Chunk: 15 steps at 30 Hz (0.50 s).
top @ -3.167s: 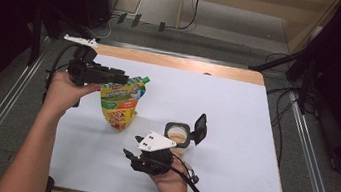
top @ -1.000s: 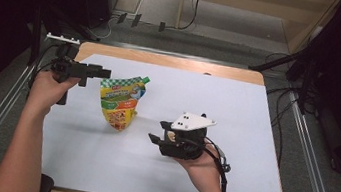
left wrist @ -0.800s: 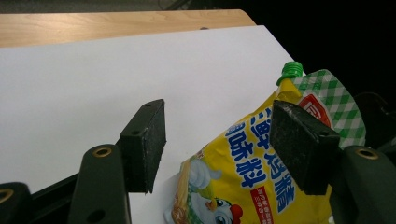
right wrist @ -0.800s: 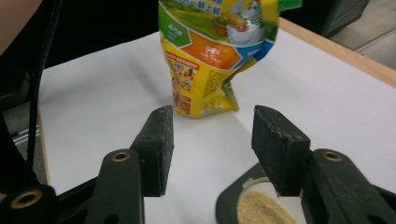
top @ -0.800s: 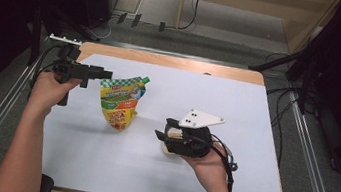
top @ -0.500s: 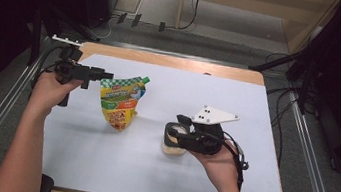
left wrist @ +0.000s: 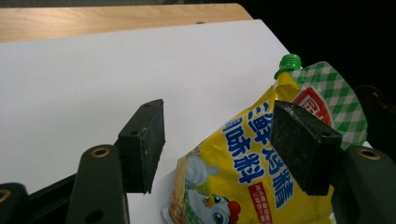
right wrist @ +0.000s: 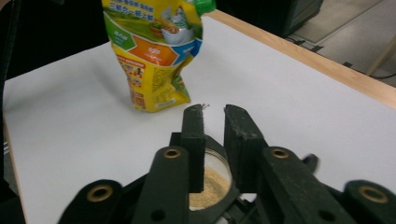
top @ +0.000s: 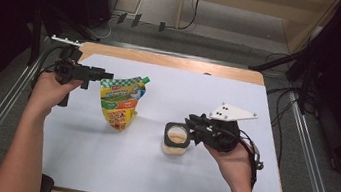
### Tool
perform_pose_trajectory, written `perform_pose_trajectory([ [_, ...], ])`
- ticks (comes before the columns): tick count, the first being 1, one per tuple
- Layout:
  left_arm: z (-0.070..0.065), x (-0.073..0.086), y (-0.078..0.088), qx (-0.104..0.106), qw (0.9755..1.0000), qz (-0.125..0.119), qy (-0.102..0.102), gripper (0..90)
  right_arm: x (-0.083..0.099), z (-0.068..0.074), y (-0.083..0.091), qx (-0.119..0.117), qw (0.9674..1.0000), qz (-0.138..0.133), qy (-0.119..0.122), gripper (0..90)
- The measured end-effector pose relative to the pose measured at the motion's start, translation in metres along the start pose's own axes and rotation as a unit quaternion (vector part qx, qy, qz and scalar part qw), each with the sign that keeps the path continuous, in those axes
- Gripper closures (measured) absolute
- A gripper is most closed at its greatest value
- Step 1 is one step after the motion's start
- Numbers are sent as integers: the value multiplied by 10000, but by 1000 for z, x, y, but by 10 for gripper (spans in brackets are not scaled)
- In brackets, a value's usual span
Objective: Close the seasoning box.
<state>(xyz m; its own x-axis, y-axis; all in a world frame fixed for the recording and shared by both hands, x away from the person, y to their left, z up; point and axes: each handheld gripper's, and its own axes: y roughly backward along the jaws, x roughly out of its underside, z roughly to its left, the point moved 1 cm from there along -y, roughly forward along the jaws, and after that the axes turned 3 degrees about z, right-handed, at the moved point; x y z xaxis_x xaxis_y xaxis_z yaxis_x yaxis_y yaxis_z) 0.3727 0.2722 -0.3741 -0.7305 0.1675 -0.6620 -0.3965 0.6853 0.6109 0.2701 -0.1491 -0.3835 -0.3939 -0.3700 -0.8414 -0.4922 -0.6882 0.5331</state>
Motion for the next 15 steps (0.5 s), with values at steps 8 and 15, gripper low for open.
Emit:
perform_pose_trajectory([
  [8, 0, 0, -1, 13, 10000, 9, -18, 365, 5, -19, 12, 103, 9995, 27, -306, 900],
  [15, 0, 1, -2, -8, 10000, 61, -19, 364, 10, -34, 21, 294, 9985, -32, -456, 900],
])
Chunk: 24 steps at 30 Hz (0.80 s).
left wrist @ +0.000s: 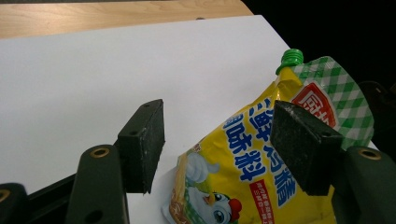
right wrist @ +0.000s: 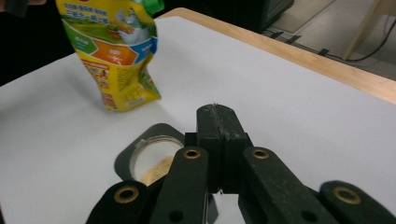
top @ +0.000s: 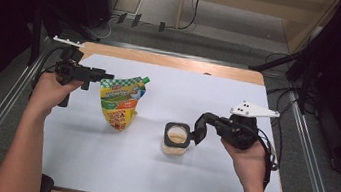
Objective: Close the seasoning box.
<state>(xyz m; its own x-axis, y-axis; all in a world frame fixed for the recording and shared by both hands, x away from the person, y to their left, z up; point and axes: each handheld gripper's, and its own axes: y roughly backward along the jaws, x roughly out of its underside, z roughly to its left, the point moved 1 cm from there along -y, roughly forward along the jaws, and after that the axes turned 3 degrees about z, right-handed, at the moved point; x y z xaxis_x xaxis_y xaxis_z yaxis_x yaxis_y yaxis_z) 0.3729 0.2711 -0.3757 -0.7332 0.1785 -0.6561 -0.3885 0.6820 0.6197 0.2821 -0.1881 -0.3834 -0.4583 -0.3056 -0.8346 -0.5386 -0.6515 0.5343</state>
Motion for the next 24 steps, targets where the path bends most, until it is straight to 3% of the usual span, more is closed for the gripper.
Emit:
perform_pose_trajectory([
  [7, 0, 0, 0, -9, 10000, -17, -8, 363, 6, -11, -1, 147, 9998, 89, -124, 900],
  [11, -1, -1, 0, 3, 10000, -47, -16, 363, 12, -14, -9, 106, 9995, 221, -196, 900],
  [19, -1, 0, -1, 8, 10000, 2, -26, 363, 15, -11, -18, 69, 9991, 359, -199, 900],
  [24, 0, 0, -2, -7, 10000, 31, -31, 362, 13, -8, -16, 32, 9994, 307, -167, 900],
])
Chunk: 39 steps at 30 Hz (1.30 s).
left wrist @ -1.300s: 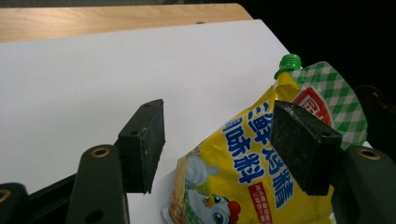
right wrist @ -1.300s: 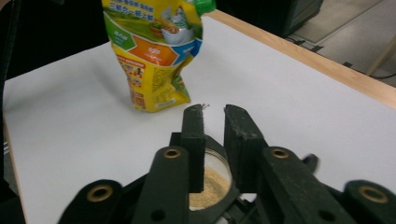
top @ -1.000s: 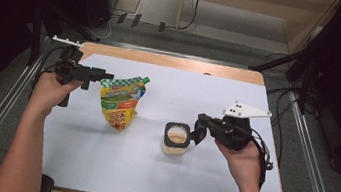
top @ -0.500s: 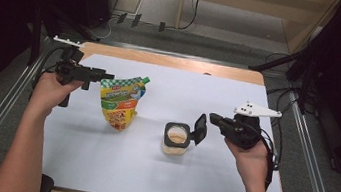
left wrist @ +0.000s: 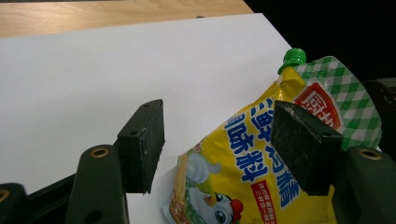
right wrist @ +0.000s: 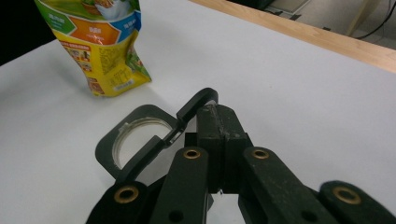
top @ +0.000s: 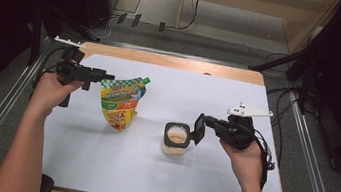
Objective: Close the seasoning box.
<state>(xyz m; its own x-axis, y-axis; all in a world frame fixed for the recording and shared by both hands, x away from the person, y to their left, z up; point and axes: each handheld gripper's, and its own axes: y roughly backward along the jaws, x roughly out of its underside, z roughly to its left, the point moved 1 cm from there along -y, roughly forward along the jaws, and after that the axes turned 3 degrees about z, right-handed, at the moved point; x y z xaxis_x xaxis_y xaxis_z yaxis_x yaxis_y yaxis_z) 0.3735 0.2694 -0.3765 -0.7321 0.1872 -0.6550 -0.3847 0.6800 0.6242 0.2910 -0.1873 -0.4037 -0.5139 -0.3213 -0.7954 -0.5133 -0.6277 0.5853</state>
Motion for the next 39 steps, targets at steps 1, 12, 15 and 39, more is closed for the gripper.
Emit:
perform_pose_trajectory([
  [1, 0, 0, 0, -7, 10000, -1, 1, 362, -1, 1, 1, -15, 10000, -26, -5, 900],
  [12, 0, 0, -1, -25, 10000, 10, 5, 362, -5, 15, -4, -190, 9997, -36, 169, 900],
  [15, 0, 0, 0, -23, 10000, 14, 3, 361, -5, 18, -7, -267, 9995, -15, 184, 900],
  [39, 2, 1, -3, -21, 10000, 88, 21, 357, 7, 45, -48, -766, 9955, 363, 415, 893],
])
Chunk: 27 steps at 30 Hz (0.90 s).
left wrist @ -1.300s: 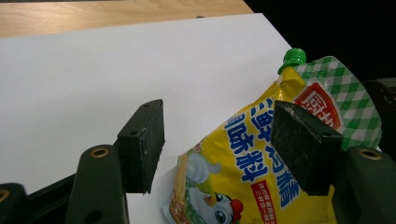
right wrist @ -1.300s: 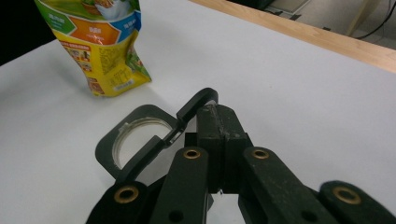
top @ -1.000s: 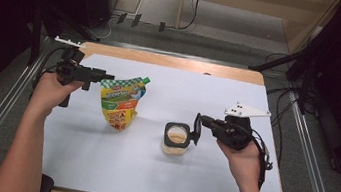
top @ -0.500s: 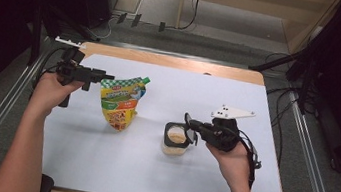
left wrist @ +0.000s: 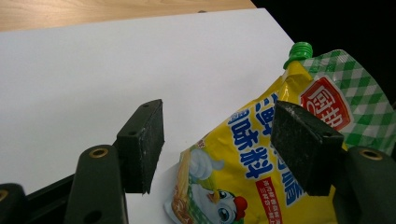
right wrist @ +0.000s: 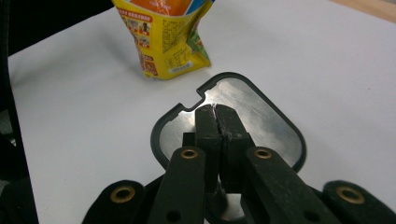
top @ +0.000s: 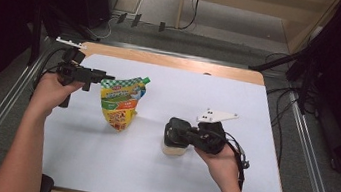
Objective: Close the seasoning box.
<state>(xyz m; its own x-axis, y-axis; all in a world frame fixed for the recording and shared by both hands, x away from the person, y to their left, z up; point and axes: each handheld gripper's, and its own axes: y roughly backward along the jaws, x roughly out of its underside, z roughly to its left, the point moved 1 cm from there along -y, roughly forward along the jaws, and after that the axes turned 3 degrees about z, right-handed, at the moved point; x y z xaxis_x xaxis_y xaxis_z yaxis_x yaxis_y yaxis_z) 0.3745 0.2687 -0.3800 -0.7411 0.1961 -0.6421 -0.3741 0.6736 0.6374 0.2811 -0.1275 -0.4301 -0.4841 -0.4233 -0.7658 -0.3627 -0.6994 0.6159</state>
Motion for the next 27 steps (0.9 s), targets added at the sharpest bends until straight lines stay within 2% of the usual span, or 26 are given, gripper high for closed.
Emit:
perform_pose_trajectory([
  [7, 0, 0, -2, 13, 10000, 29, -1, 356, 6, 1, -12, -2, 9997, 242, 80, 890],
  [20, 1, 1, -2, 19, 10000, 7, 20, 356, 6, 2, -15, -104, 9997, 168, 115, 862],
  [27, 2, 1, -1, 4, 10000, 5, 24, 355, 6, 0, -13, -179, 9997, 147, 90, 741],
])
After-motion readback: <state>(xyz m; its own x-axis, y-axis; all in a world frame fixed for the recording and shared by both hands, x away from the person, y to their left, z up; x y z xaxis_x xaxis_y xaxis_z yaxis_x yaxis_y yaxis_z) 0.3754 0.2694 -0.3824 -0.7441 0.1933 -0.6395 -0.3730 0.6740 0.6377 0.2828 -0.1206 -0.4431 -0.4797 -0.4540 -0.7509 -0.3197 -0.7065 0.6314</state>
